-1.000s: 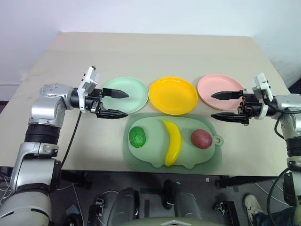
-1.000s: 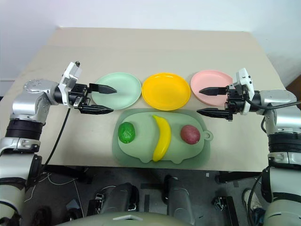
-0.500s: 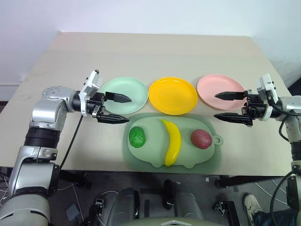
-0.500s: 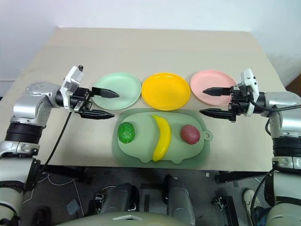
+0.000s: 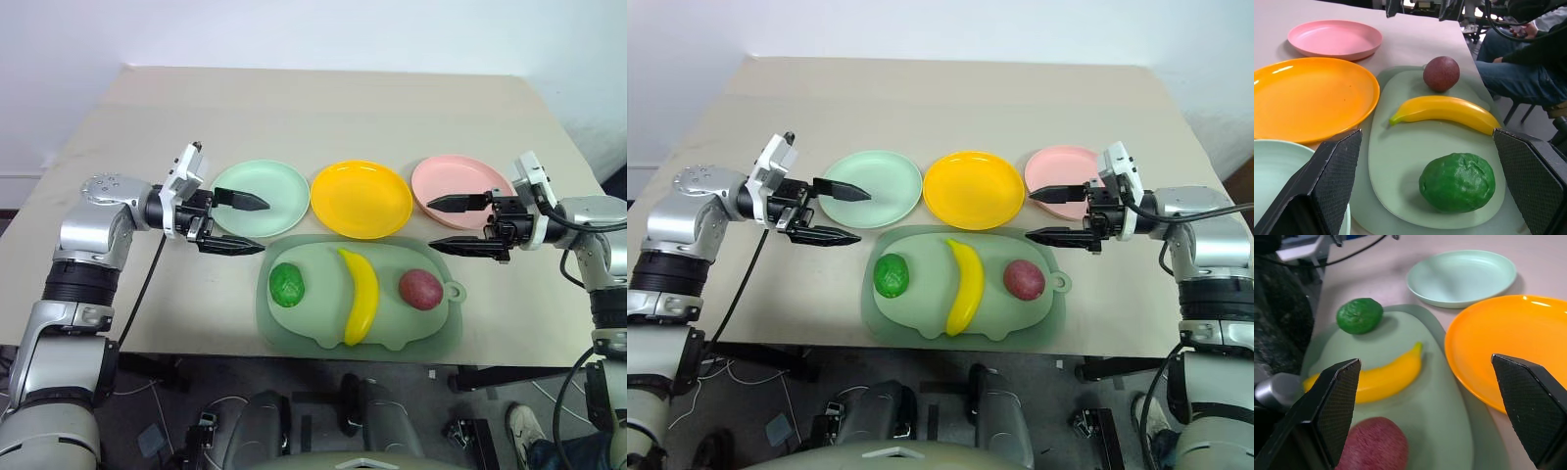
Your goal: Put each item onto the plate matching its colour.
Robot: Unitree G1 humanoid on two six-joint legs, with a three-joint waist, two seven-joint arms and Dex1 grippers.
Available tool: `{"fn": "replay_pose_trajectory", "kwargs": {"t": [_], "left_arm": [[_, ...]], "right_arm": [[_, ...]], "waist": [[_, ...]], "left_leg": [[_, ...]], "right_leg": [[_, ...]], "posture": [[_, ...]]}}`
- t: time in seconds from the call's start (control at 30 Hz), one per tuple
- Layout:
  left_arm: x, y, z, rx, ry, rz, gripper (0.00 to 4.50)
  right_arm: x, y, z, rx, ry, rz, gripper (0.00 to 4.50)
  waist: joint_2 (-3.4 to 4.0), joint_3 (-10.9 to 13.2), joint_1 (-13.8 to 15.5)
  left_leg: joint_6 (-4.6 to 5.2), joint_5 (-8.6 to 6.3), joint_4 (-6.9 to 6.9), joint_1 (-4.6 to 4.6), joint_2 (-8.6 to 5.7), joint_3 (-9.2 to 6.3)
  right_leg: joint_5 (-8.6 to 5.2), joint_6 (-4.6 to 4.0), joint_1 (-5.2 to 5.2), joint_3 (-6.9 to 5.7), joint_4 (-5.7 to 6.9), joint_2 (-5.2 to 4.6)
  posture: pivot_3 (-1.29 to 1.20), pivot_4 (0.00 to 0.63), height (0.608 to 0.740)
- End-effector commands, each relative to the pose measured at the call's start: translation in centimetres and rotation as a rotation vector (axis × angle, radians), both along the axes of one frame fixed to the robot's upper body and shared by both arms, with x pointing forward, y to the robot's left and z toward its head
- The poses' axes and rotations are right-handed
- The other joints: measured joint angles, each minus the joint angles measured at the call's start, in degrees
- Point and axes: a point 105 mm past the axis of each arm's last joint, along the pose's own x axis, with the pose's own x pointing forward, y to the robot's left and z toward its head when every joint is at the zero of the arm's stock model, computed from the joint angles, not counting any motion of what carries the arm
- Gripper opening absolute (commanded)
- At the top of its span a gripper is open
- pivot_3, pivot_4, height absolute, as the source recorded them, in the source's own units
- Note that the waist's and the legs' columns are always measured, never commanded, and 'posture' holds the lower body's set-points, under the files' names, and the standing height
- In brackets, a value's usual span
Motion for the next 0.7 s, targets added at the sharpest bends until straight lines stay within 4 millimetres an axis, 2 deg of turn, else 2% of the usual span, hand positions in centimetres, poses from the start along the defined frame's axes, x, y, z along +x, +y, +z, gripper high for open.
{"fn": "replay_pose_trajectory", "kwargs": {"t": [0.03, 0.13, 0.47, 0.7], "left_arm": [[-0.3, 0.8, 1.1, -0.006, -0.042, 0.016, 4.48], [-0.2, 0.8, 1.2, -0.006, -0.038, 0.019, 4.48], [0.0, 0.8, 1.4, 0.002, -0.039, 0.020, 4.48], [0.0, 0.7, 1.6, 0.010, -0.049, 0.016, 4.48]], "right_arm": [[-1.7, 1.5, -0.1, -0.035, -0.050, 0.099, 4.50], [-2.6, 2.2, -0.9, -0.074, -0.045, 0.130, 4.50], [-3.2, 2.9, -1.4, -0.121, -0.069, 0.140, 4.50], [-3.4, 2.2, -3.2, -0.209, -0.055, 0.158, 4.50]], "waist": [[0.00, 0.0, 0.0], [0.00, 0.0, 0.1], [0.00, 0.0, 0.1], [-0.01, 0.0, 0.0]], "left_leg": [[0.00, 0.00, -0.01, 0.00, 0.00, 0.00], [0.00, 0.00, 0.01, -0.01, 0.00, 0.00], [0.01, -0.01, 0.02, 0.00, -0.01, 0.00], [0.04, -0.02, 0.02, 0.00, -0.01, 0.00]], "right_leg": [[0.00, 0.00, 0.00, 0.00, 0.00, 0.00], [0.00, 0.01, 0.00, -0.01, 0.00, -0.01], [0.00, 0.00, 0.01, 0.00, 0.00, -0.01], [0.00, 0.00, 0.01, 0.00, -0.01, -0.01]], "posture": [[0.00, 0.150, 0.740], [0.00, 0.150, 0.740], [0.00, 0.150, 0.740], [0.00, 0.150, 0.740]]}}
